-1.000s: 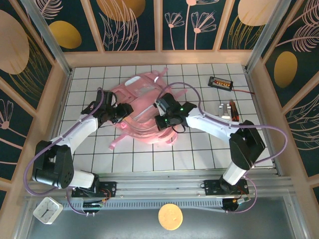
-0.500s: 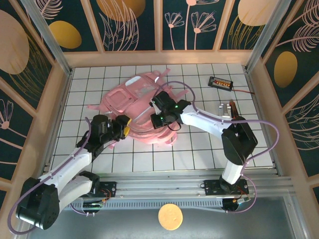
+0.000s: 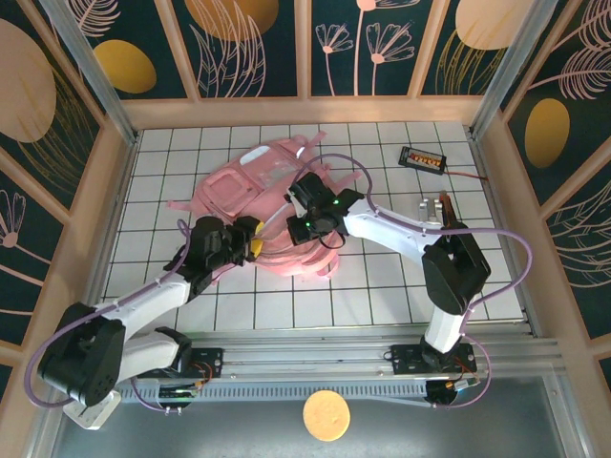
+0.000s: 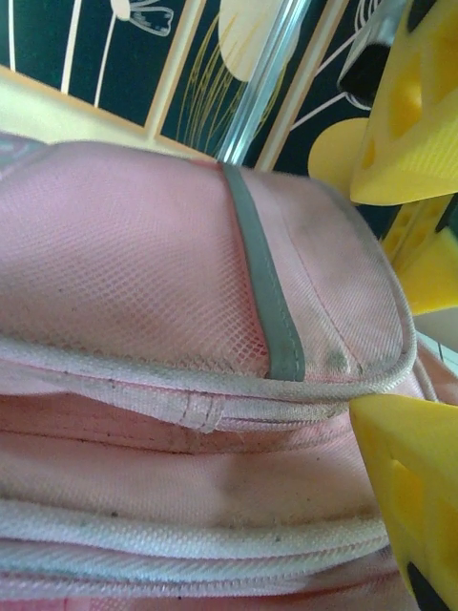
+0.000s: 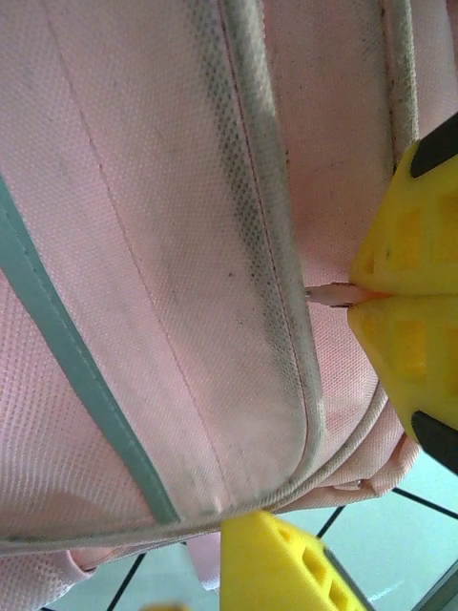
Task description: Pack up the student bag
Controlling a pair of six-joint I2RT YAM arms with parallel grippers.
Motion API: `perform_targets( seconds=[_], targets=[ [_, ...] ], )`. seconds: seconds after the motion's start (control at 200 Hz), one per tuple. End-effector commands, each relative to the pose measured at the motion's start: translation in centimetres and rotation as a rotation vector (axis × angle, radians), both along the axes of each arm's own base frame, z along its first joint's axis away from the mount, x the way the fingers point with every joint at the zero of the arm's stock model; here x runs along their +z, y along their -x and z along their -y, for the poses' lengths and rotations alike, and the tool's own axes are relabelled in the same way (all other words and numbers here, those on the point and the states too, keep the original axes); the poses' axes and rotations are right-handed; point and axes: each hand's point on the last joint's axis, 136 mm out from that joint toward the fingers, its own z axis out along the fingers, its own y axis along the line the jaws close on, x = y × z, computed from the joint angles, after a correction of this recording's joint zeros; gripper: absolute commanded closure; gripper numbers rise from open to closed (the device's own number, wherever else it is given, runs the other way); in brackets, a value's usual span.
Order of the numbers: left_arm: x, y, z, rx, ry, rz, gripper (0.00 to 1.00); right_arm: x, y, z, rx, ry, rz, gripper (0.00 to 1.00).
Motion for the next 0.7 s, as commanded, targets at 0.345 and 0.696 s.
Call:
perform_targets(
  seconds=[0.345,0.696],
  targets=[
    [1.5,-1.1,3.2,-0.081,0.057,0.039,0.48,1.0,-0.2,-1.4,0.014,-0.046,-0.001,1.00],
    [-0.4,-1.3,3.2,-0.084,0.037,0.023,0.96,0.7,0.1,-1.7,0.020,-0.041,-0.017,1.00]
  ],
)
